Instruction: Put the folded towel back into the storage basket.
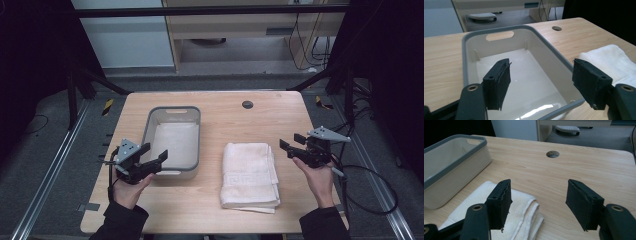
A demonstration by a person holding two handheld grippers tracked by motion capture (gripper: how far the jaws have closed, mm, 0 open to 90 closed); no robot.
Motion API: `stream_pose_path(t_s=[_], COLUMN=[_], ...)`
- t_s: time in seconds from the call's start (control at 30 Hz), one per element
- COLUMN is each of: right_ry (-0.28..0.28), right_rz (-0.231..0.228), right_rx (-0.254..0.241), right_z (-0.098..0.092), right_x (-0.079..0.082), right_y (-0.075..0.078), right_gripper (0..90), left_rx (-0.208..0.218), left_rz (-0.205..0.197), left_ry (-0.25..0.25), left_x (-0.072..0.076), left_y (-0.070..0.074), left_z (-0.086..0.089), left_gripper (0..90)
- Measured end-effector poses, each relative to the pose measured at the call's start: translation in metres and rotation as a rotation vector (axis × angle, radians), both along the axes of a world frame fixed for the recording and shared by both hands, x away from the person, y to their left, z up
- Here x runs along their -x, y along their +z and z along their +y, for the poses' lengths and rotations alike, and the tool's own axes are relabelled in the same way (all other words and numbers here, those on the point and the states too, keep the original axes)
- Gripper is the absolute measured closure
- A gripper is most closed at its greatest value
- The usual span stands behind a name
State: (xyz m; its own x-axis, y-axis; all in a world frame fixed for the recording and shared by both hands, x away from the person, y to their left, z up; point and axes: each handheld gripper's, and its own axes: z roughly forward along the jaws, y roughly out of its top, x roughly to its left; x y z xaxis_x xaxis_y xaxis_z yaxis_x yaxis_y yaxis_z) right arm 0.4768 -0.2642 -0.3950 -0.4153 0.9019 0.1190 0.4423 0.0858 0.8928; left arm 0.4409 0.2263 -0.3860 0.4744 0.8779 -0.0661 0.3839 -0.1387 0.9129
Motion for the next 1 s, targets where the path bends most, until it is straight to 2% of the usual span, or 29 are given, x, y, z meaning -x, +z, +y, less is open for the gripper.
stream_pose_path(t_s=[0.43,0.6,1.0], right_ry=[0.033,0.036,0.054], right_rz=[-0.005,-0.001,0.007], right_rx=[0.006,0.015,0.036], right_z=[0.013,0.015,0.021], right_x=[-0.008,-0.01,-0.015], right_y=[0.006,0.007,0.002], right_gripper=[34.9,34.5,32.2], left_rx=[-0.021,-0.021,-0.052], left_rz=[0.006,0.009,0.012], left_ry=[-0.097,-0.118,-0.178], left_x=[0.002,0.002,0.006], left_y=[-0.005,-0.006,-0.011], left_z=[-0.042,-0.051,-0.078], left_gripper=[31.3,31.4,31.3])
